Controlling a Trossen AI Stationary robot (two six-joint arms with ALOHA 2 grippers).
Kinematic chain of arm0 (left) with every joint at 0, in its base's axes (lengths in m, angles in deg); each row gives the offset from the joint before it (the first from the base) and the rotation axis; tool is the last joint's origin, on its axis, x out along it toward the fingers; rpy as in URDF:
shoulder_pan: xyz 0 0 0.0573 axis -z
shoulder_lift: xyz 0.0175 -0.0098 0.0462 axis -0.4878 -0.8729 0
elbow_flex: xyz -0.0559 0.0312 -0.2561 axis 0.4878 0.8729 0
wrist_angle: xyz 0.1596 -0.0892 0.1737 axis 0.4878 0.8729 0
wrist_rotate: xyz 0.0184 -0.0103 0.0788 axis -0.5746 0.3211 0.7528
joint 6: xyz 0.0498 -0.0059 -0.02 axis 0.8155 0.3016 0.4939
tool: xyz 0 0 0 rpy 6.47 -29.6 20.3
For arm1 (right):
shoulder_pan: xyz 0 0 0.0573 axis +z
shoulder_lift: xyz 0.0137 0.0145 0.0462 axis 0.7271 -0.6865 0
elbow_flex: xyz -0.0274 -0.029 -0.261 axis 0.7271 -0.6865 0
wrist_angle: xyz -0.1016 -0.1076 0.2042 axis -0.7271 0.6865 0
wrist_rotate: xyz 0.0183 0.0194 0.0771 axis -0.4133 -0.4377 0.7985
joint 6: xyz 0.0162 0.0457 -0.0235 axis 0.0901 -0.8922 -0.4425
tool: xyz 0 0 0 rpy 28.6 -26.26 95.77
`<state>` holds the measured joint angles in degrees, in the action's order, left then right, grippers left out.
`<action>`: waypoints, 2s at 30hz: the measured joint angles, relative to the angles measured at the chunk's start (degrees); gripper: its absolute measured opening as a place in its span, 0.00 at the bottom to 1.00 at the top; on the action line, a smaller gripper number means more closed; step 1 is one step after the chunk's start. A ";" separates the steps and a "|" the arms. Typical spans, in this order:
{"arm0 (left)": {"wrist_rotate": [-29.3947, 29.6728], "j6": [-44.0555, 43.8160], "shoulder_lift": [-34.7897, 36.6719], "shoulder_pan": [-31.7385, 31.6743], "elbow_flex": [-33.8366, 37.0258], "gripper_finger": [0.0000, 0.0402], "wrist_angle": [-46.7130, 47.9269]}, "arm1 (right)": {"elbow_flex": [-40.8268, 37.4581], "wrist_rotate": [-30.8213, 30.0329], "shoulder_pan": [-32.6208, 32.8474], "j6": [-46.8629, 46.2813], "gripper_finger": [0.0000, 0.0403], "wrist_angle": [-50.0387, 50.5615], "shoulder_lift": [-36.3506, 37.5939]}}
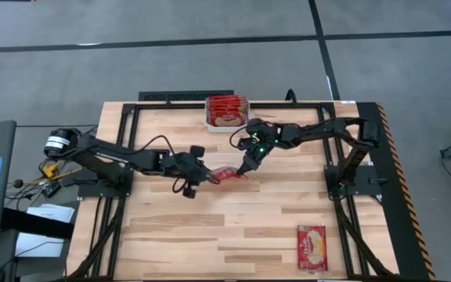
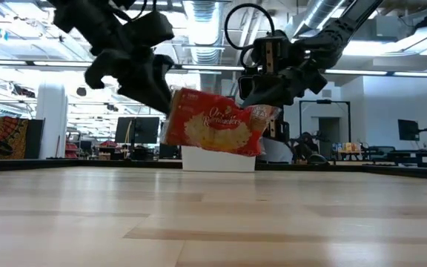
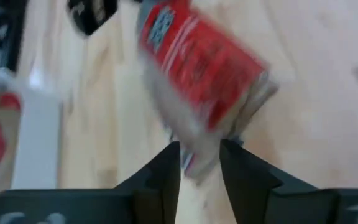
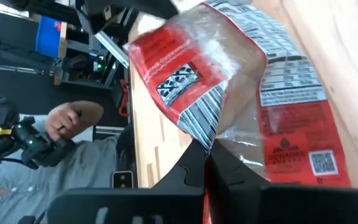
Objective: Sort popcorn bags into baskets
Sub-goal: Put the red popcorn bag into the white bin
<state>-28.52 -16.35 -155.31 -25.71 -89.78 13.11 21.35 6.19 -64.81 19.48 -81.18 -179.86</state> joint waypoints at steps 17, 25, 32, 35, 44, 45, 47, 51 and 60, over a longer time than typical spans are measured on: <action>2.83 1.17 -1.11 0.00 0.10 0.76 -2.38 | 0.04 0.72 -1.58 -0.45 0.04 -2.40 0.00; 3.90 3.19 -2.08 -0.01 0.13 0.46 -7.36 | 0.04 0.92 -0.24 2.79 0.05 -4.90 0.00; 3.83 1.85 -1.81 -1.18 0.13 0.05 -7.59 | 0.07 -0.10 0.59 8.92 0.14 -3.33 0.00; 3.82 0.78 -1.15 -1.29 0.13 0.02 -6.11 | 0.17 -0.57 -0.37 12.45 0.20 1.23 0.00; 4.60 -4.26 3.03 -2.94 0.67 0.01 -0.86 | 0.13 -6.81 -6.84 23.45 0.27 15.50 0.16; 4.49 -4.87 3.54 -3.41 1.08 0.01 -0.95 | 0.03 -6.84 -7.04 23.45 0.27 15.46 0.06; 4.33 -6.56 4.25 -4.79 1.87 0.01 -1.76 | -0.11 -6.96 -6.90 23.62 0.27 14.73 -0.02; 3.77 -10.72 5.57 -8.00 5.78 0.01 -7.08 | -0.02 -9.65 -4.80 26.46 0.27 15.39 1.41; -9.88 -19.80 8.97 -15.21 20.65 0.01 -31.34 | -14.71 -20.49 -0.31 22.90 0.24 -8.07 13.14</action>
<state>-38.40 -36.15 -146.34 -40.92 -69.13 -18.23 6.64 -14.30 -65.12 42.37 -89.25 -166.72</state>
